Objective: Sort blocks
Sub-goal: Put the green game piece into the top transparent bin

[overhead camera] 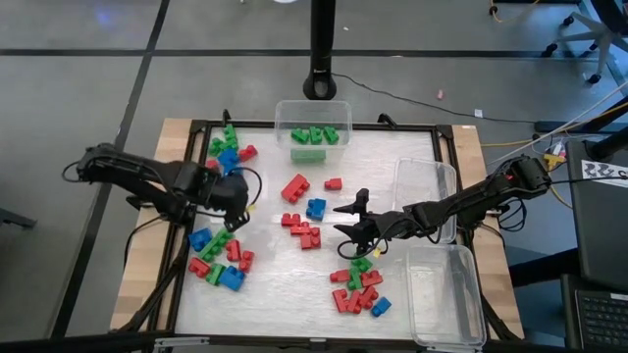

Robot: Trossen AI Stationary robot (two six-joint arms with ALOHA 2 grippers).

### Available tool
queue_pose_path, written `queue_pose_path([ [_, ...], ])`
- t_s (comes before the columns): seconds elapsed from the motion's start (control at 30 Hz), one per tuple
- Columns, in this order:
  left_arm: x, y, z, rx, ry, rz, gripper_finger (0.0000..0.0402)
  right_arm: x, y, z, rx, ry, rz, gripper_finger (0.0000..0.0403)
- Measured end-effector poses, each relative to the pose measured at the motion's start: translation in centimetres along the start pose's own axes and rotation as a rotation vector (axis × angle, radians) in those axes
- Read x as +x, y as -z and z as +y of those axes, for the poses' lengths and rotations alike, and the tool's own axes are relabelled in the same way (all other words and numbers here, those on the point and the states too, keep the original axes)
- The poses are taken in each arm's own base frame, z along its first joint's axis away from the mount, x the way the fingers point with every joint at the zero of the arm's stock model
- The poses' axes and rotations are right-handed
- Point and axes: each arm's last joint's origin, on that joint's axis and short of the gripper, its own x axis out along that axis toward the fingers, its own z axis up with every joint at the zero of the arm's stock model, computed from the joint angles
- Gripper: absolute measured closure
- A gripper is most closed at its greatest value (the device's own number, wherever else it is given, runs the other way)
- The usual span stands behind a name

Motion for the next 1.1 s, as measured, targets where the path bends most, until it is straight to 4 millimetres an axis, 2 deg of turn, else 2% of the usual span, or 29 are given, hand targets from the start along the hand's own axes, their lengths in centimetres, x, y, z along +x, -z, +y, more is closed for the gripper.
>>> queue_pose_path([
  [0.23, 1.4, 1.5, -1.4, -0.037, -0.101, 0.130, 0.0151, 0.0, 0.0, 0.0, 0.000, -0.001, 0.000, 0.0169],
  [0.57, 7.0, 5.0, -2.0, -0.100, -0.028, 0.267, 0.0151, 0.0, 0.0, 0.0, 0.001, -0.014, -0.008, 0.0169],
  [0.73, 9.0, 6.3, -1.6, -0.131, -0.023, 0.317, 0.0151, 0.0, 0.0, 0.0, 0.001, -0.014, -0.008, 0.0169],
  [1.1, 10.5, 7.5, -1.8, -0.136, 0.031, 0.348, 0.0151, 0.0, 0.0, 0.0, 0.001, -0.014, -0.008, 0.0169],
])
